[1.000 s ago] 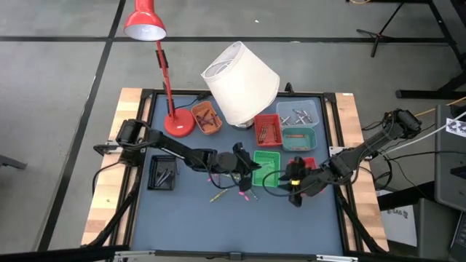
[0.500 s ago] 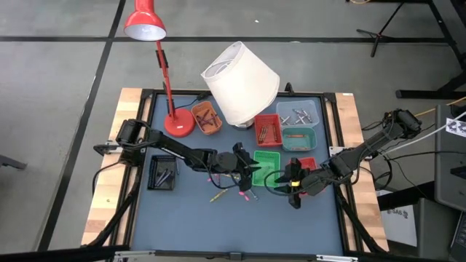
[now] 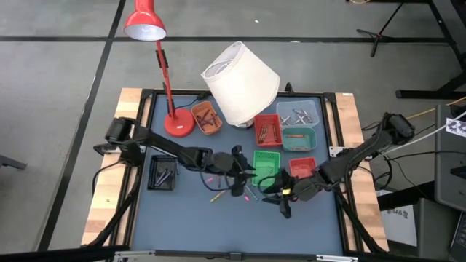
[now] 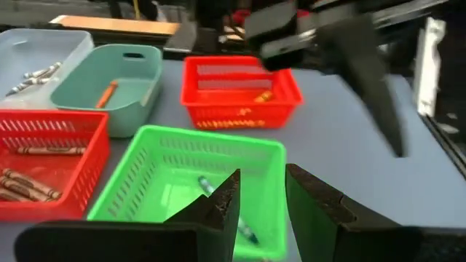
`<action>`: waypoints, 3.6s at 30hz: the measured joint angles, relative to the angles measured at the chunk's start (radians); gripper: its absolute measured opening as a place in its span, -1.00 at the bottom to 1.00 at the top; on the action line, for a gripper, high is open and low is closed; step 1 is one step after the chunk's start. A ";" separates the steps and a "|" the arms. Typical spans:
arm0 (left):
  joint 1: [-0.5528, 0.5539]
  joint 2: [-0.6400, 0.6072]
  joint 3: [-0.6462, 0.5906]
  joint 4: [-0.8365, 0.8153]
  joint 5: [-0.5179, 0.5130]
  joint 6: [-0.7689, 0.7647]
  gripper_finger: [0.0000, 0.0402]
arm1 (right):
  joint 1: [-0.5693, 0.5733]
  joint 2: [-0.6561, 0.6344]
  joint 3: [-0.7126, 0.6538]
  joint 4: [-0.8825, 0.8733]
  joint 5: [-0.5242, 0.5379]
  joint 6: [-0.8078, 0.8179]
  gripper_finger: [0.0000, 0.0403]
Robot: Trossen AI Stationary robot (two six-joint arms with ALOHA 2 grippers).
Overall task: Sort crayons
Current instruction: Put the light blue crayon into the green bin
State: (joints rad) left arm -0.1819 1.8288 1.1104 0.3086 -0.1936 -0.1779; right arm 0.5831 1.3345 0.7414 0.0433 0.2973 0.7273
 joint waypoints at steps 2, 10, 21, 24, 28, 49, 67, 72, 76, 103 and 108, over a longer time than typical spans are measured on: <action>-0.021 -0.042 0.000 -0.072 -0.002 0.004 -0.53 | 0.000 0.030 0.000 0.037 -0.003 0.000 -0.30; -0.127 -0.200 0.001 -0.345 -0.006 -0.005 -0.53 | 0.000 0.115 0.000 0.158 0.007 0.000 -0.30; -0.242 -0.249 0.001 -0.535 -0.066 -0.084 -0.53 | 0.104 0.204 0.019 0.192 0.162 0.105 -0.30; -0.255 -0.249 0.000 -0.560 -0.097 -0.085 -0.53 | 0.151 0.232 0.032 0.186 0.274 0.111 -0.30; -0.266 -0.249 0.000 -0.563 -0.137 -0.085 -0.53 | 0.197 0.277 0.056 0.179 0.409 0.090 -0.30; -0.266 -0.249 0.000 -0.559 -0.140 -0.084 -0.53 | 0.160 0.499 0.105 0.122 0.467 0.079 -0.30; -0.266 -0.249 0.000 -0.559 -0.142 -0.084 -0.53 | 0.121 0.563 0.105 0.082 0.478 0.106 -0.30; -0.265 -0.249 0.000 -0.559 -0.164 -0.084 -0.53 | 0.121 0.563 0.105 0.049 0.459 0.119 -0.30; -0.266 -0.249 0.000 -0.559 -0.165 -0.084 -0.53 | 0.122 0.563 0.105 0.027 0.451 0.160 -0.30; -0.265 -0.249 0.000 -0.561 -0.165 -0.082 -0.53 | 0.098 0.605 0.107 0.015 0.387 0.287 -0.47; -0.266 -0.249 0.000 -0.562 -0.164 -0.083 -0.53 | 0.097 0.606 0.106 0.011 0.384 0.290 -0.77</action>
State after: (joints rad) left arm -0.4477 1.5803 1.1099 -0.2535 -0.3580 -0.2605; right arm 0.6800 1.9408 0.8474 0.0540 0.6811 1.0168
